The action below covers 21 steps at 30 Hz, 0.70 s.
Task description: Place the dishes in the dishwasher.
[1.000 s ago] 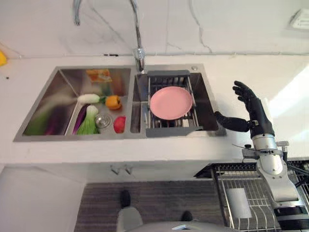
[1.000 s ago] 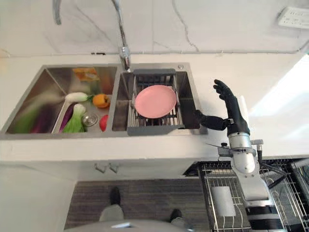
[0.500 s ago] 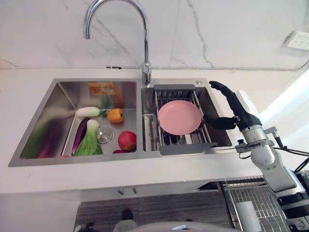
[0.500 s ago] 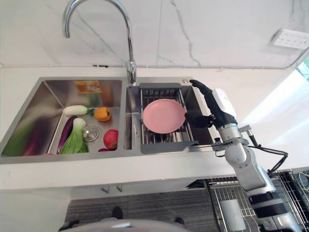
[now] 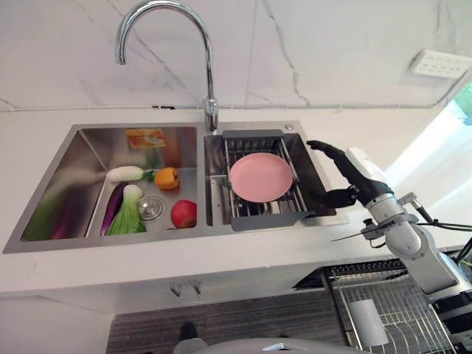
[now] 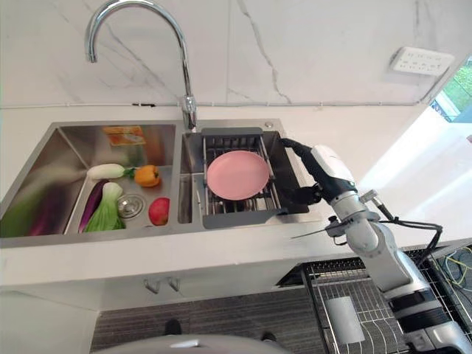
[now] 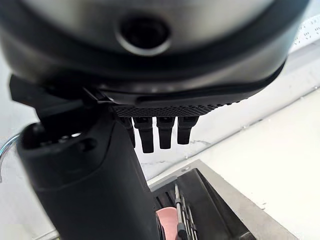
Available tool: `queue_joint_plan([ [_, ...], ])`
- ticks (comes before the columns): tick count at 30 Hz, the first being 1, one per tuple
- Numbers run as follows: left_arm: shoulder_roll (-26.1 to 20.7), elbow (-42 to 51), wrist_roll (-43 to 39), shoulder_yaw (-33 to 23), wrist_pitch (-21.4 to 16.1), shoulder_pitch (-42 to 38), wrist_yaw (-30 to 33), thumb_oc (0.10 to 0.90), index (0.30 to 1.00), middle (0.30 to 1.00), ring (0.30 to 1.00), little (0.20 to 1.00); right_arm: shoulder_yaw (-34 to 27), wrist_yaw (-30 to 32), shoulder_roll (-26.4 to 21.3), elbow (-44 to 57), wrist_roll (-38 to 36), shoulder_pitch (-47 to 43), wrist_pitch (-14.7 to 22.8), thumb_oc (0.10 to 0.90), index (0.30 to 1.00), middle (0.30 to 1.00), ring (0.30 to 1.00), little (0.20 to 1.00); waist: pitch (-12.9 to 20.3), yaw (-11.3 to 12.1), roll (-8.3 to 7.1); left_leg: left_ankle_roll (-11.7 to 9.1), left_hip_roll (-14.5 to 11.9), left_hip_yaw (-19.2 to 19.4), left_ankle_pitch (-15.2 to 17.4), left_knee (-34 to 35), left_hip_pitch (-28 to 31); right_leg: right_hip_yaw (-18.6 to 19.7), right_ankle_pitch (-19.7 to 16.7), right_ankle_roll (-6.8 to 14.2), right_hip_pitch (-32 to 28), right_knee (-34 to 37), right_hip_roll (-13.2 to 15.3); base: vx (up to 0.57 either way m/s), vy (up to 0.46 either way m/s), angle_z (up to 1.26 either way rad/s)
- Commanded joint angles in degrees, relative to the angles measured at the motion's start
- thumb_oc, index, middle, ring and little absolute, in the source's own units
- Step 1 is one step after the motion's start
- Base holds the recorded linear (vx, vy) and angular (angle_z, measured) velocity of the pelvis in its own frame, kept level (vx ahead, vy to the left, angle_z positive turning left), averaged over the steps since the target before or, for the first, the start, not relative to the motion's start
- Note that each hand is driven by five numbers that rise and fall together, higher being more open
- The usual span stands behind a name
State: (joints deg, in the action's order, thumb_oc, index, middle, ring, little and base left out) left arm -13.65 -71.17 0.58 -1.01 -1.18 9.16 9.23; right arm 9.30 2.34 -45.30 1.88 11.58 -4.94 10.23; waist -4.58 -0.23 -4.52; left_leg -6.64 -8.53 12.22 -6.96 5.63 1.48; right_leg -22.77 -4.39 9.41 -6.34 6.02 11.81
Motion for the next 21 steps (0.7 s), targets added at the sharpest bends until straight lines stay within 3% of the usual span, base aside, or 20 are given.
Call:
queue_joint_plan([
  [1,0.24,-2.72,1.17,2.94,-0.82,-2.29,-0.65,0.800,0.900,0.900,0.900,0.900,-0.71,1.26,-4.86,4.23,-1.36,-7.09,4.41,0.800,0.900,0.900,0.900,0.900,0.23,2.70,2.48,0.14,-0.71,0.86,8.77,-1.07,5.66,-0.20,0.20,2.82,2.60,-1.28,2.36,0.00,0.000,0.00],
  [11,0.39,-2.33,0.96,3.51,-0.89,-2.64,-1.11,0.800,0.900,0.900,0.900,0.900,1.36,1.14,-3.11,1.98,-0.30,-7.15,3.84,0.800,0.900,0.900,0.900,0.900,0.39,2.85,2.71,0.24,-0.61,0.81,8.82,-1.12,5.86,-0.59,0.17,2.82,2.22,-1.27,2.57,0.00,0.000,0.01],
  [21,0.29,-3.19,1.46,4.02,-0.80,-2.49,-0.89,0.800,0.900,0.900,0.900,0.900,6.99,1.63,-5.25,-0.91,4.85,-10.50,3.81,0.800,0.900,0.900,0.900,0.900,0.58,3.13,2.68,0.13,-0.51,0.37,8.76,-1.12,5.60,-1.17,0.05,2.83,2.18,-1.33,2.61,0.00,0.000,0.00],
])
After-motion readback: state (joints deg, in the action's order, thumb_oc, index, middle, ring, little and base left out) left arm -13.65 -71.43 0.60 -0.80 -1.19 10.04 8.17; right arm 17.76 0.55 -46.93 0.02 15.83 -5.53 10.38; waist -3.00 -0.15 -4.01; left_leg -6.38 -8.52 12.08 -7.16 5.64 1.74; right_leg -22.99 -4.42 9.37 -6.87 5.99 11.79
